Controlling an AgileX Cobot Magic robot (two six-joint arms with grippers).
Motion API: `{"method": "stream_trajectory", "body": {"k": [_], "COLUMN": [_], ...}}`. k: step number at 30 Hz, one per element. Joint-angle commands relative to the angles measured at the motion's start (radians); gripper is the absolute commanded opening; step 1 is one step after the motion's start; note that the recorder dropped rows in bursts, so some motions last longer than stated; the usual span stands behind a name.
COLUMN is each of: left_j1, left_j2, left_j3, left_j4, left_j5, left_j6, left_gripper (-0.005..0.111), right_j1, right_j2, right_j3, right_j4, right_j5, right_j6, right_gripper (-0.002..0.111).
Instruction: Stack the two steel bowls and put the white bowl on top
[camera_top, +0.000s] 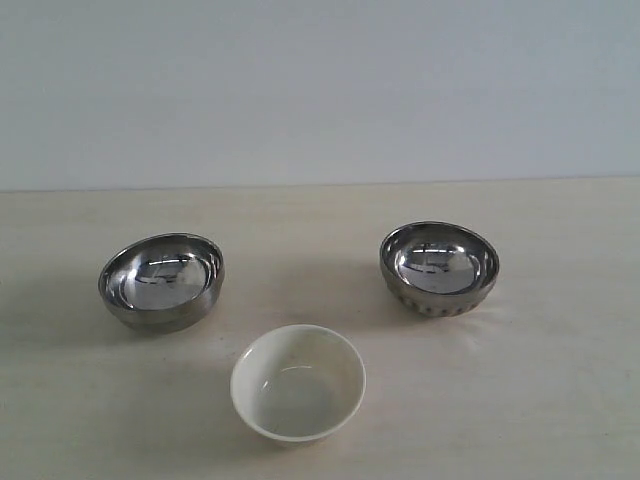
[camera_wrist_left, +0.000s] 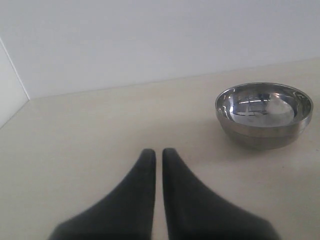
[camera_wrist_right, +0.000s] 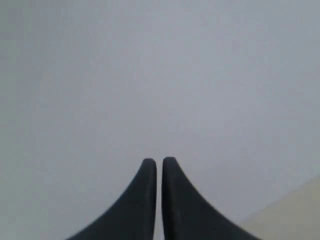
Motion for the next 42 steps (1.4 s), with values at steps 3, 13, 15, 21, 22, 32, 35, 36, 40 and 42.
{"method": "stream_trajectory", "body": {"k": [3, 13, 15, 21, 22, 32, 35, 36, 40, 42], "left_j1": [0.0, 0.0, 0.0, 0.0, 0.0, 0.0, 0.0, 0.0, 0.0, 0.0], "left_j2": [-0.004, -0.004, -0.004, -0.004, -0.004, -0.004, -0.004, -0.004, -0.004, -0.004], "left_j3": [0.003, 0.003, 0.003, 0.003, 0.003, 0.003, 0.003, 0.003, 0.003, 0.003], "left_j4": [-0.007, -0.007, -0.007, -0.007, -0.007, -0.007, -0.007, -0.007, -0.007, -0.007], "left_j5": [-0.007, -0.007, -0.007, -0.007, -0.007, -0.007, -0.007, -0.007, -0.007, -0.007], "left_j6": [-0.01, -0.01, -0.01, -0.01, -0.01, -0.01, -0.01, -0.01, -0.01, -0.01], "left_gripper": [0.004, 0.004, 0.004, 0.004, 0.004, 0.004, 0.004, 0.004, 0.004, 0.004], "right_j1": [0.001, 0.053, 0.145, 0.355, 0.362, 0.478, 0.519, 0.528, 0.551, 0.551], "right_j2": [0.191, 1.224, 1.285, 1.412, 1.438, 1.773, 1.837, 1.858, 1.918, 1.938], "right_j3": [-0.197, -0.777, -0.835, -1.001, -1.023, -1.26, -1.303, -1.319, -1.372, -1.39], "right_j4": [-0.484, -1.392, -1.445, -1.658, -1.67, -1.767, -1.767, -1.767, -1.767, -1.767], "right_j5": [-0.205, -0.491, -0.273, 0.097, 0.089, 0.018, 0.061, 0.076, 0.072, 0.049], "right_j6": [0.424, 1.097, 1.097, 1.165, 1.189, 1.376, 1.35, 1.345, 1.306, 1.288], "right_gripper": [0.0, 0.0, 0.0, 0.0, 0.0, 0.0, 0.0, 0.0, 0.0, 0.001]}}
